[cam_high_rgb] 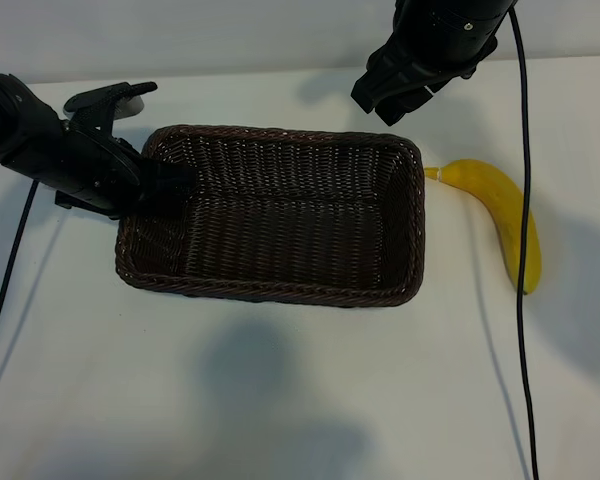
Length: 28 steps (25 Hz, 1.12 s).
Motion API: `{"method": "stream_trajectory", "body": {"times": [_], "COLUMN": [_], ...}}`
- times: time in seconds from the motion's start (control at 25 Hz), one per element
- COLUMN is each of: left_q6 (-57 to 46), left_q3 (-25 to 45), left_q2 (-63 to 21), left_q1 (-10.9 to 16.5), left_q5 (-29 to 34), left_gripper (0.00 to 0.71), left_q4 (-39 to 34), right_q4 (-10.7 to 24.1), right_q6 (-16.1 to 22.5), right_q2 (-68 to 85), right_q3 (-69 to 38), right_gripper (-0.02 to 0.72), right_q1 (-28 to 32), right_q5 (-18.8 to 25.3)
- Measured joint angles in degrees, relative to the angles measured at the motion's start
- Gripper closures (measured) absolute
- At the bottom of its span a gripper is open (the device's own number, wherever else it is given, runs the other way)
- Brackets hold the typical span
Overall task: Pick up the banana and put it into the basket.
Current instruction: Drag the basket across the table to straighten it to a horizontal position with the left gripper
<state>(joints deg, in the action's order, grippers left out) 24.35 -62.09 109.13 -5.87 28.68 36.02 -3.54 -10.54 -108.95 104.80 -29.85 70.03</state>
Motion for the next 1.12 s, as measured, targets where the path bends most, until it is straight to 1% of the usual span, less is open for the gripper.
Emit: {"method": "stream_trajectory", "body": {"times": [0.4, 0.48, 0.56, 0.76, 0.8, 0.88, 0.92, 1.12], "left_q6": [-1.8, -2.0, -2.2, -2.3, -2.3, -2.3, -2.2, -2.9], "left_q3": [0.0, 0.0, 0.0, 0.0, -0.1, -0.1, -0.1, -0.1], "left_q2": [0.0, 0.0, 0.0, 0.0, 0.0, 0.0, 0.0, -0.4], "left_q1": [0.0, 0.0, 0.0, 0.0, 0.0, 0.0, 0.0, 0.0], "left_q5": [-1.0, -1.0, -0.9, -0.1, 0.5, 1.7, 2.2, 3.2], "left_gripper": [0.55, 0.534, 0.476, 0.207, 0.164, 0.12, 0.111, 0.11], "left_q4": [0.2, 0.3, 0.7, 1.6, 1.6, 1.6, 1.6, 1.2], "right_q4": [0.0, 0.0, 0.0, 0.0, 0.0, 0.0, 0.0, 0.0], "right_q6": [0.1, 0.2, 0.3, 0.3, 0.3, 0.3, 0.3, 0.3], "right_q2": [0.0, 0.0, 0.0, 0.0, 0.0, 0.0, 0.0, 0.0], "right_q3": [0.0, 0.0, 0.0, 0.0, 0.0, 0.0, 0.0, 0.0], "right_gripper": [0.15, 0.15, 0.15, 0.15, 0.15, 0.15, 0.15, 0.15], "right_q1": [0.0, 0.0, 0.0, 0.0, 0.0, 0.0, 0.0, 0.0], "right_q5": [0.0, 0.0, 0.0, 0.0, 0.0, 0.0, 0.0, 0.0]}}
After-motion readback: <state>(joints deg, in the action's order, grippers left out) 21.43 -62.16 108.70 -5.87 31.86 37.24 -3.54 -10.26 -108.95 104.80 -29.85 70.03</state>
